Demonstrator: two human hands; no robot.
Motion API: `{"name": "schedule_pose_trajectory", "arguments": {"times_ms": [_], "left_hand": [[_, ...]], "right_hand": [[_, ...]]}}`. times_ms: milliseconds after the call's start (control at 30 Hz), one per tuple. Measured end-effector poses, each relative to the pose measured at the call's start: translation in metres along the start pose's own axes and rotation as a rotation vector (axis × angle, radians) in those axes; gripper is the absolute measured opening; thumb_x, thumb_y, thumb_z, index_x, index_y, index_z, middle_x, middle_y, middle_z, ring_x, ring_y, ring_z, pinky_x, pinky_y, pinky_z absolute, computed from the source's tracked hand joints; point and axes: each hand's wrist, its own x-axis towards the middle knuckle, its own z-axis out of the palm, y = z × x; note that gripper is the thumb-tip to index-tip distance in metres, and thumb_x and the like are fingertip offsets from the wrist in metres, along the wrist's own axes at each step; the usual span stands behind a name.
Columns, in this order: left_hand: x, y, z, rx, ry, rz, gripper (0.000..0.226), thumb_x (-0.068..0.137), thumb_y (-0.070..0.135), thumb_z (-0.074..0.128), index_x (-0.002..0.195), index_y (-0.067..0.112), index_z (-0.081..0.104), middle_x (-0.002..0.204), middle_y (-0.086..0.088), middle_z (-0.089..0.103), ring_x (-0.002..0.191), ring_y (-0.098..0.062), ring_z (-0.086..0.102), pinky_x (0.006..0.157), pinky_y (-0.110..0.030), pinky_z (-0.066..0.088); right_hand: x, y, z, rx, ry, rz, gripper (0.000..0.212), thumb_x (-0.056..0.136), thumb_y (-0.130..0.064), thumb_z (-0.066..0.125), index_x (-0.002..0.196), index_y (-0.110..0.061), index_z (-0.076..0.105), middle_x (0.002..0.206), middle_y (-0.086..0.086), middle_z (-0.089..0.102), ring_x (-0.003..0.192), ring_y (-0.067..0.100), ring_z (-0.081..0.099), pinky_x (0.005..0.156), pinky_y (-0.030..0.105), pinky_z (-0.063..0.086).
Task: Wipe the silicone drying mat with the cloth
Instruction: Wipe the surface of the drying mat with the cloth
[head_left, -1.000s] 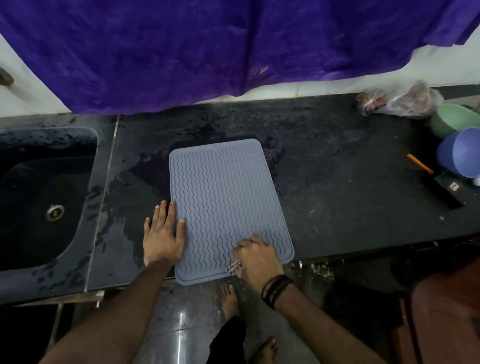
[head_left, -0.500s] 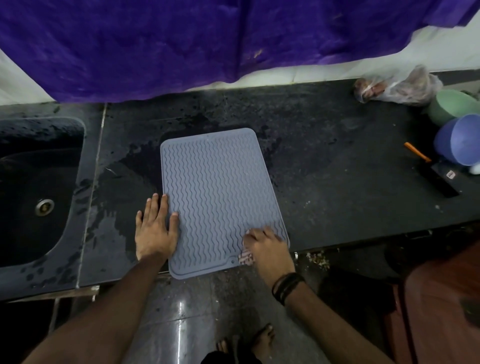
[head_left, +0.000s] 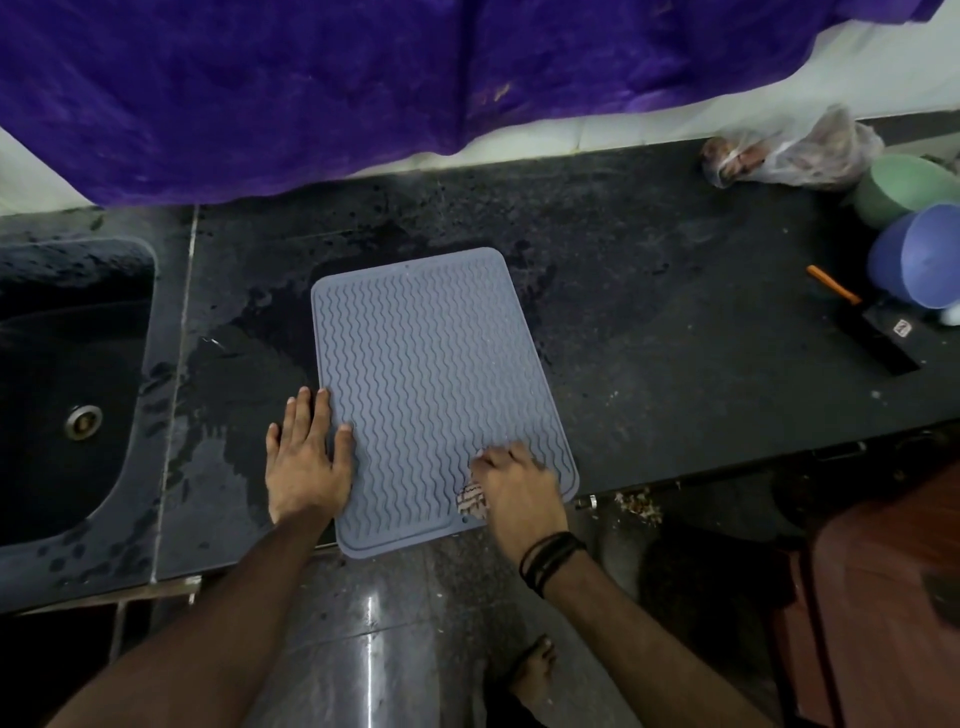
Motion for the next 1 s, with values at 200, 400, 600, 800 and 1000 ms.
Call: {"name": "schedule_pose_trajectory", "arguments": {"times_ms": [200, 400, 600, 800, 1000], "left_hand": [[0.0, 0.001, -0.001, -0.006, -0.002, 0.0, 0.071, 0.098, 0.058, 0.015, 0.16, 0.023, 0.015, 0.168, -0.002, 0.011, 0.155, -0.018, 0.006, 0.126, -0.044, 0.003], [-0.002, 0.003, -0.003, -0.008, -0.009, -0.003, 0.072, 0.098, 0.058, 0.016, 0.161, 0.023, 0.014, 0.168, -0.001, 0.01, 0.155, -0.017, 0.004, 0.126, -0.043, 0.002], [-0.002, 0.007, -0.006, -0.004, -0.014, -0.011, 0.072, 0.097, 0.057, 0.016, 0.161, 0.023, 0.015, 0.168, -0.001, 0.01, 0.155, -0.017, 0.005, 0.126, -0.042, 0.001], [-0.002, 0.006, -0.005, -0.004, -0.009, -0.006, 0.072, 0.098, 0.056, 0.017, 0.16, 0.021, 0.016, 0.168, -0.002, 0.011, 0.155, -0.018, 0.006, 0.126, -0.043, 0.002], [0.0, 0.003, -0.002, 0.002, 0.002, -0.005, 0.071, 0.098, 0.057, 0.016, 0.16, 0.022, 0.017, 0.168, -0.002, 0.012, 0.155, -0.018, 0.007, 0.126, -0.044, 0.004]], "right_hand": [[-0.033, 0.01, 0.002, -0.016, -0.086, -0.038, 0.03, 0.092, -0.017, 0.056, 0.122, -0.017, 0.06, 0.128, 0.002, 0.058, 0.123, 0.024, 0.043, 0.096, 0.04, 0.048], [-0.018, 0.029, -0.024, 0.046, 0.037, 0.038, 0.03, 0.089, -0.019, 0.06, 0.119, -0.024, 0.06, 0.123, -0.004, 0.06, 0.12, 0.019, 0.047, 0.089, 0.037, 0.05], [0.021, 0.028, -0.027, -0.033, 0.015, 0.046, 0.036, 0.088, -0.01, 0.058, 0.123, -0.018, 0.059, 0.126, 0.001, 0.058, 0.121, 0.023, 0.045, 0.091, 0.039, 0.051], [-0.015, 0.03, -0.006, -0.023, -0.042, 0.021, 0.033, 0.095, -0.012, 0.048, 0.127, -0.017, 0.055, 0.134, 0.002, 0.051, 0.127, 0.025, 0.038, 0.097, 0.04, 0.047], [-0.032, 0.031, -0.013, -0.017, -0.116, 0.028, 0.029, 0.09, -0.021, 0.062, 0.119, -0.021, 0.061, 0.124, 0.0, 0.059, 0.12, 0.022, 0.046, 0.09, 0.04, 0.052]]}}
